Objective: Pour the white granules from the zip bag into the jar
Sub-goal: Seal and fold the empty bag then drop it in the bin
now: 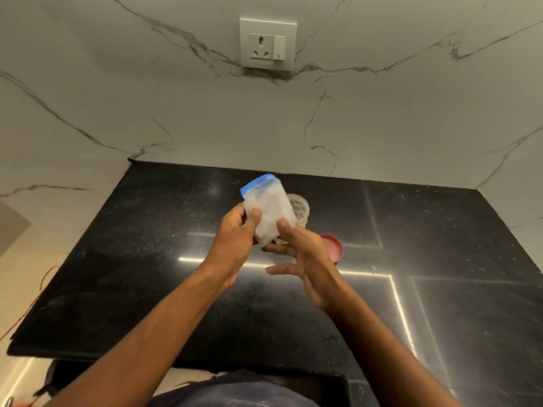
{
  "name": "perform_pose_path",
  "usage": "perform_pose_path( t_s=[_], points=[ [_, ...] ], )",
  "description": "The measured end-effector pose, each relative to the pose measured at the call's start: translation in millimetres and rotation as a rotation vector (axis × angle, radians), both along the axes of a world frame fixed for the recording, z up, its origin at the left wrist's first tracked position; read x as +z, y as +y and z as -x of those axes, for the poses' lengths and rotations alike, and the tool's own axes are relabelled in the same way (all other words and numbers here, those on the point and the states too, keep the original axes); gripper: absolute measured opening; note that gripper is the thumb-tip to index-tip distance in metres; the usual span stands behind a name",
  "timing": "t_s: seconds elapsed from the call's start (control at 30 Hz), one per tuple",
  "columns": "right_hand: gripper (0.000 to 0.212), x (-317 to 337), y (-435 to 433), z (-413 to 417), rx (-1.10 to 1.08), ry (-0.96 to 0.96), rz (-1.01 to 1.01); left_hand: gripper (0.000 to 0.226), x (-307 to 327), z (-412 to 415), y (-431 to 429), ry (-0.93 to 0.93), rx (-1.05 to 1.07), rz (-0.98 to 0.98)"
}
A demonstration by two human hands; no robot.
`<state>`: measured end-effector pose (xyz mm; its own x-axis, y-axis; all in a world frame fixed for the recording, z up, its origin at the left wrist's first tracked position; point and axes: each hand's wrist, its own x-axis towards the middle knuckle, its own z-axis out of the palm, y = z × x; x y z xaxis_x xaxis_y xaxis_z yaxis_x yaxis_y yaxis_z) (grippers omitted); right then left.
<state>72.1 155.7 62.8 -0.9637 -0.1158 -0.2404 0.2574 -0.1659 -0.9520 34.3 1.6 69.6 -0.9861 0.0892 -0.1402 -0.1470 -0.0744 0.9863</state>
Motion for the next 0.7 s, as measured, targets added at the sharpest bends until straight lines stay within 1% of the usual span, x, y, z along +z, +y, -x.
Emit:
perform_pose_path(
  t_s=[0.07, 0.1, 0.13, 0.17, 0.2, 0.27, 0.3, 0.4, 0.47, 0.53, 0.57, 0.63, 0.7],
  points=[
    [0.064, -4, 0, 0, 0.065, -0.086, 0.220, 0.026, -6, -6, -5, 0.038, 0.026, 0.055],
    [0.066, -6, -2, 0, 0.085, -0.107, 0.289, 0.023, -8, -9, -9, 0.054, 0.049, 0.087],
    [0.066, -9, -4, -1, 0.092, -0.117, 0.308, 0.019, -10, -12, -13, 0.066, 0.069, 0.124],
    [0.064, -11, -8, -2, 0.079, -0.112, 0.279, 0.017, -11, -15, -17, 0.069, 0.076, 0.152],
    [0.056, -12, -13, -2, 0.055, -0.097, 0.225, 0.017, -13, -19, -22, 0.059, 0.081, 0.168],
    [0.035, -16, -26, -4, -0.021, -0.051, 0.145, 0.016, -15, -25, -34, 0.000, 0.114, 0.141],
    [0.028, -18, -32, -6, -0.042, -0.009, 0.104, 0.017, -16, -28, -41, -0.037, 0.137, 0.101],
    [0.018, -24, -53, -17, -0.007, 0.104, -0.039, 0.045, -16, -37, -66, -0.165, 0.169, -0.097],
    [0.017, -27, -72, -24, 0.030, 0.105, -0.083, 0.047, -18, -41, -87, -0.195, 0.258, -0.177],
    [0.017, -28, -92, -31, 0.044, 0.074, -0.084, 0.036, -24, -43, -109, -0.164, 0.402, -0.159],
    [0.018, -29, -103, -35, 0.050, 0.057, -0.081, 0.029, -29, -45, -122, -0.125, 0.458, -0.113],
    [0.020, -32, -134, -43, 0.063, 0.030, -0.086, 0.021, -39, -54, -152, -0.015, 0.507, 0.021],
    [0.023, -34, -169, -53, 0.069, 0.016, -0.096, 0.018, -46, -69, -187, 0.065, 0.517, 0.119]
  ],
)
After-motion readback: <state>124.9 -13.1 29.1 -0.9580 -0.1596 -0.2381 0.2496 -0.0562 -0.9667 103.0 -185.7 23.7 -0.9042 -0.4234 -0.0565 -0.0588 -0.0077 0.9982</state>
